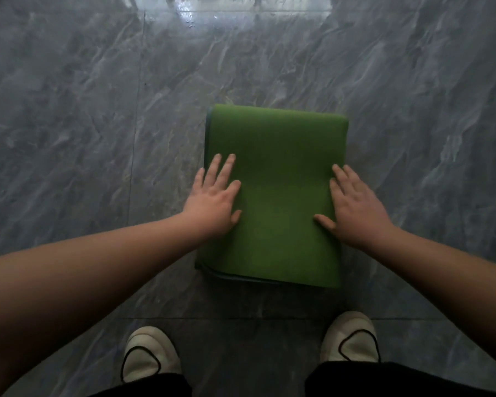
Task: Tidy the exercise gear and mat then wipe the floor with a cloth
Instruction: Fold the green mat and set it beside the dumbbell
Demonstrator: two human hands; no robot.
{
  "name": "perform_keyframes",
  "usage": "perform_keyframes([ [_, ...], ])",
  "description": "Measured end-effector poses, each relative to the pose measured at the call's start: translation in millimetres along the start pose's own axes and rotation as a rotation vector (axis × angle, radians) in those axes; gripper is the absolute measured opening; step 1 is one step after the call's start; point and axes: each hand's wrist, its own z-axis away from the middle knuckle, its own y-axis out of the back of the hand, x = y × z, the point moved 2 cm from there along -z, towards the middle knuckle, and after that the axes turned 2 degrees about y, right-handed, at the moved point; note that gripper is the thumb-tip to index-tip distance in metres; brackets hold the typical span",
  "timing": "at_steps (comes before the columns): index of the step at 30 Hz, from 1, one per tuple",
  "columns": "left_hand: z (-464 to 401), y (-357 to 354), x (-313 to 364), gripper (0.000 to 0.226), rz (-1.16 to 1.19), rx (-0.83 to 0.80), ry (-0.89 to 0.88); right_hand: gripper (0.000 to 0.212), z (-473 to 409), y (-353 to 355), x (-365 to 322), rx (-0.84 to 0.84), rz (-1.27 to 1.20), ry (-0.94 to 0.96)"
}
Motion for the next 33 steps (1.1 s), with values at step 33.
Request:
perform_keyframes([
  [33,-133,58,-16,0.061,0.221,-0.050,0.186,0.084,-136,48,24,-0.166,-0.187,-0.105],
])
